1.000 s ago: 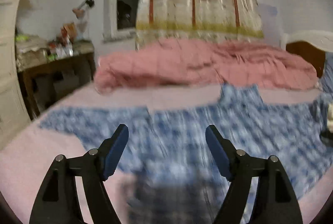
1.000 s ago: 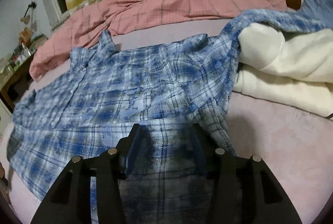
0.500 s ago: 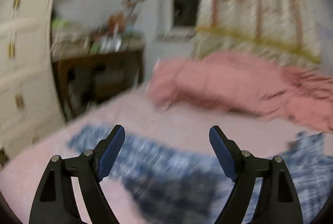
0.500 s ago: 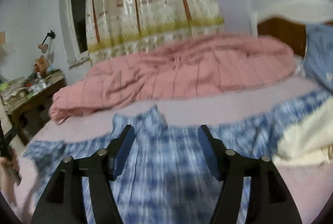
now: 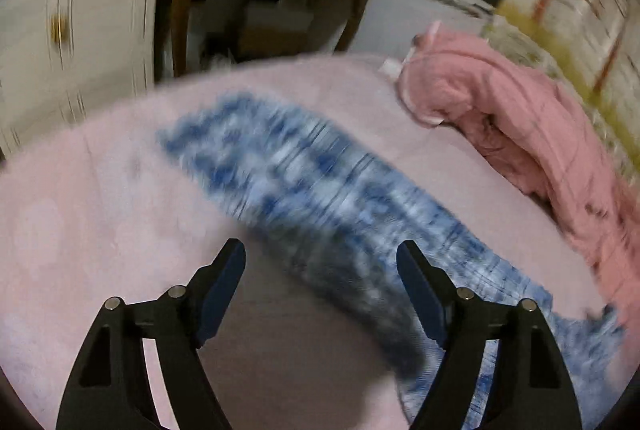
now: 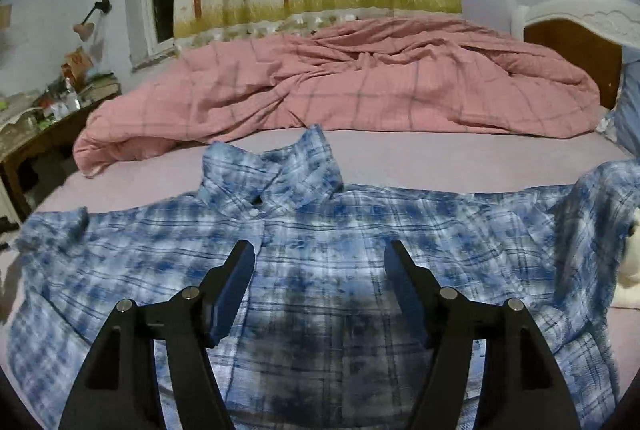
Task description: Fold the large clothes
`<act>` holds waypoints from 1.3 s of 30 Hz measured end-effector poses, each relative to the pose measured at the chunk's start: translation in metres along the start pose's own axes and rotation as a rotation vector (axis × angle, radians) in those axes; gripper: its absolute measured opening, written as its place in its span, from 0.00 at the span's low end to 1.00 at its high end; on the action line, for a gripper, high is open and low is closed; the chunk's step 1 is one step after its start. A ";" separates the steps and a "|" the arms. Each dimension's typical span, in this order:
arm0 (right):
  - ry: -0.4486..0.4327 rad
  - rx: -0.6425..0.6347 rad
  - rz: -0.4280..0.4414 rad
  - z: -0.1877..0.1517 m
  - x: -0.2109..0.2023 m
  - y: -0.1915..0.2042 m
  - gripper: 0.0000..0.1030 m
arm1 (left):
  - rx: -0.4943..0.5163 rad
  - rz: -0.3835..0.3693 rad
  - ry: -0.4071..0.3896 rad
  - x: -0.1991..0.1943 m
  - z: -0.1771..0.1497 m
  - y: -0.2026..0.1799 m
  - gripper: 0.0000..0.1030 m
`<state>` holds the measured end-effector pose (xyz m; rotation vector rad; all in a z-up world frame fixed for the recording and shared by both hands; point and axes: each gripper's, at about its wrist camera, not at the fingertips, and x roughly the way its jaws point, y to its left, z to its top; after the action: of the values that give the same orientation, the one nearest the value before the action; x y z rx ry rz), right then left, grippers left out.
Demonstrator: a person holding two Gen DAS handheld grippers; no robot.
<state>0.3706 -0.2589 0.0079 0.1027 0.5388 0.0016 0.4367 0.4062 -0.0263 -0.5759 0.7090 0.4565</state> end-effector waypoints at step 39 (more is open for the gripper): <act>0.115 0.133 -0.066 -0.001 0.008 -0.049 0.67 | 0.723 -0.503 -0.055 -0.167 -0.211 -0.330 0.08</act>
<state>0.3754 -0.3071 -0.0021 0.2157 0.6573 -0.0936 0.4121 -0.0076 0.0720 -0.0415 0.5961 -0.2567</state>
